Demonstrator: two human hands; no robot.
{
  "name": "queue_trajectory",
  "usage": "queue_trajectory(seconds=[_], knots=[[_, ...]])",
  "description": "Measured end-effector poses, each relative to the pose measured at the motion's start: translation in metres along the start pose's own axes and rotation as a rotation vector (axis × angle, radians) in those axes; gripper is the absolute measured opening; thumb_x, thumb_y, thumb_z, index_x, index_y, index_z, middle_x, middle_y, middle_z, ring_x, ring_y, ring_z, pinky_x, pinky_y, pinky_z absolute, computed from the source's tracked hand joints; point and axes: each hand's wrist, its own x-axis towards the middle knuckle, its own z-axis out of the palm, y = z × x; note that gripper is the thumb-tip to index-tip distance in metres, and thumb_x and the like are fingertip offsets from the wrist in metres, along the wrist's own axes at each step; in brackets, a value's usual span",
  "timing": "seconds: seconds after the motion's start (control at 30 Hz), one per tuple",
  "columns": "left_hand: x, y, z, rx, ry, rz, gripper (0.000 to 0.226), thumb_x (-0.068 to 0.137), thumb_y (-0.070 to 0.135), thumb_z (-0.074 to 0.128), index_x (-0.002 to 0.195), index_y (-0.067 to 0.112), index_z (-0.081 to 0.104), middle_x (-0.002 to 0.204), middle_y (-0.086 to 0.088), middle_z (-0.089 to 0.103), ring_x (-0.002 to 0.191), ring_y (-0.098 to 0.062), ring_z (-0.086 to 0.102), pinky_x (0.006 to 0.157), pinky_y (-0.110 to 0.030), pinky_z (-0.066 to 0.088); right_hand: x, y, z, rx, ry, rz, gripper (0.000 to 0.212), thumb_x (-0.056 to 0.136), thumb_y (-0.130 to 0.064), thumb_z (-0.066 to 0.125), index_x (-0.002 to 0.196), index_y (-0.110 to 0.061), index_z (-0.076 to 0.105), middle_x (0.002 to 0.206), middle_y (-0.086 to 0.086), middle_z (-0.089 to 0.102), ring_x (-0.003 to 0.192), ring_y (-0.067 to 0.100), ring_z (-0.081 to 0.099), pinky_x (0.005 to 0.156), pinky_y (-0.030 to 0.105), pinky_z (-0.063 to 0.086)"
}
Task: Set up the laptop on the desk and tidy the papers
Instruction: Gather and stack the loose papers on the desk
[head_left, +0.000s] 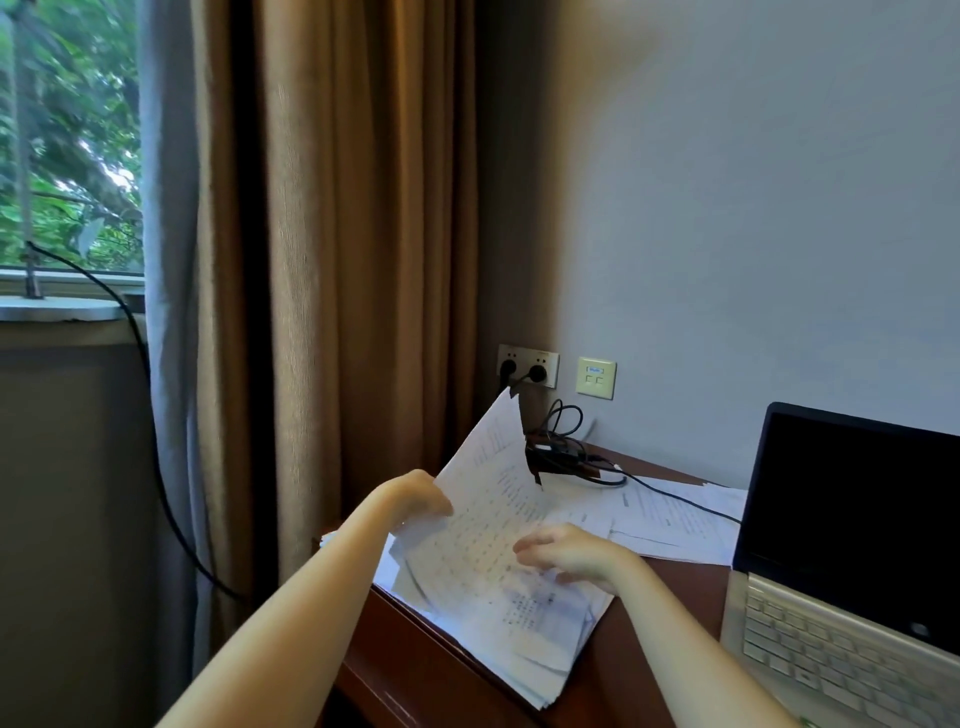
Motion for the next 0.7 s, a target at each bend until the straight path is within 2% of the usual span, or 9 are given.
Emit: queue_trajectory(seconds=[0.07, 0.17, 0.23, 0.3, 0.4, 0.47, 0.53, 0.6, 0.7], knots=[[0.0, -0.004, 0.01, 0.084, 0.091, 0.052, 0.041, 0.087, 0.017, 0.058, 0.127, 0.008, 0.051, 0.116, -0.007, 0.058, 0.107, -0.025, 0.057, 0.088, -0.03, 0.047, 0.004, 0.009, 0.0, 0.088, 0.036, 0.006, 0.033, 0.093, -0.02, 0.054, 0.125, -0.015, 0.057, 0.111, 0.002, 0.056, 0.096, 0.013, 0.05, 0.073, 0.018, 0.041], [0.002, -0.006, 0.018, 0.052, 0.177, 0.104, 0.036, 0.087, 0.011, 0.056, 0.123, 0.011, 0.057, 0.114, -0.009, 0.061, 0.106, -0.025, 0.057, 0.081, -0.027, 0.044, 0.005, 0.015, -0.003, 0.209, 0.084, 0.029, 0.031, 0.092, -0.016, 0.055, 0.123, -0.014, 0.058, 0.11, 0.003, 0.056, 0.098, 0.014, 0.05, 0.081, 0.023, 0.04], [0.003, -0.008, 0.019, -0.088, 0.232, 0.102, 0.031, 0.087, 0.008, 0.055, 0.117, 0.011, 0.06, 0.099, -0.006, 0.06, 0.095, -0.024, 0.057, 0.074, -0.026, 0.042, 0.008, 0.018, -0.006, 0.253, 0.17, 0.056, 0.038, 0.091, -0.014, 0.057, 0.128, -0.01, 0.052, 0.112, 0.007, 0.053, 0.099, 0.017, 0.049, 0.078, 0.025, 0.042], [0.004, -0.011, 0.017, -0.265, 0.254, 0.109, 0.02, 0.087, 0.005, 0.053, 0.103, 0.012, 0.063, 0.083, -0.001, 0.056, 0.081, -0.02, 0.055, 0.068, -0.027, 0.042, 0.014, 0.024, -0.011, 0.28, 0.313, 0.089, 0.054, 0.088, -0.017, 0.061, 0.137, -0.006, 0.04, 0.128, 0.012, 0.048, 0.11, 0.024, 0.049, 0.086, 0.031, 0.043], [0.001, -0.015, 0.008, -0.454, 0.284, 0.153, 0.018, 0.084, 0.0, 0.053, 0.079, 0.015, 0.06, 0.076, -0.005, 0.058, 0.065, -0.016, 0.054, 0.062, -0.026, 0.045, 0.021, 0.032, -0.018, 0.345, 0.502, 0.121, 0.07, 0.084, -0.024, 0.068, 0.139, 0.0, 0.032, 0.137, 0.015, 0.044, 0.122, 0.03, 0.047, 0.094, 0.036, 0.044], [-0.003, -0.014, 0.001, -0.58, 0.285, 0.188, 0.016, 0.084, -0.002, 0.053, 0.08, 0.012, 0.06, 0.074, -0.006, 0.057, 0.062, -0.017, 0.054, 0.058, -0.025, 0.046, 0.022, 0.032, -0.022, 0.488, 0.485, 0.101, 0.062, 0.082, -0.026, 0.071, 0.13, -0.001, 0.043, 0.12, 0.013, 0.056, 0.108, 0.029, 0.055, 0.082, 0.036, 0.047], [-0.007, -0.011, -0.004, -0.649, 0.271, 0.219, 0.011, 0.088, 0.001, 0.053, 0.088, 0.011, 0.058, 0.076, -0.005, 0.056, 0.065, -0.015, 0.055, 0.054, -0.024, 0.046, 0.019, 0.026, -0.024, 0.658, 0.355, 0.04, 0.05, 0.084, -0.028, 0.069, 0.125, -0.006, 0.05, 0.118, 0.012, 0.061, 0.106, 0.029, 0.058, 0.074, 0.034, 0.048], [-0.009, -0.009, -0.006, -0.7, 0.246, 0.259, 0.011, 0.091, 0.005, 0.054, 0.099, 0.011, 0.056, 0.082, -0.004, 0.058, 0.071, -0.015, 0.057, 0.057, -0.025, 0.047, 0.019, 0.02, -0.027, 0.731, 0.325, -0.009, 0.047, 0.088, -0.029, 0.064, 0.129, -0.009, 0.05, 0.125, 0.013, 0.059, 0.113, 0.031, 0.056, 0.081, 0.038, 0.049], [-0.01, -0.008, -0.008, -0.775, 0.198, 0.319, 0.018, 0.09, 0.006, 0.058, 0.108, 0.007, 0.058, 0.086, -0.005, 0.061, 0.075, -0.018, 0.06, 0.063, -0.028, 0.05, 0.019, 0.009, -0.032, 0.827, 0.504, -0.07, 0.038, 0.094, -0.019, 0.055, 0.129, -0.005, 0.05, 0.128, 0.014, 0.056, 0.116, 0.034, 0.054, 0.093, 0.043, 0.046]])
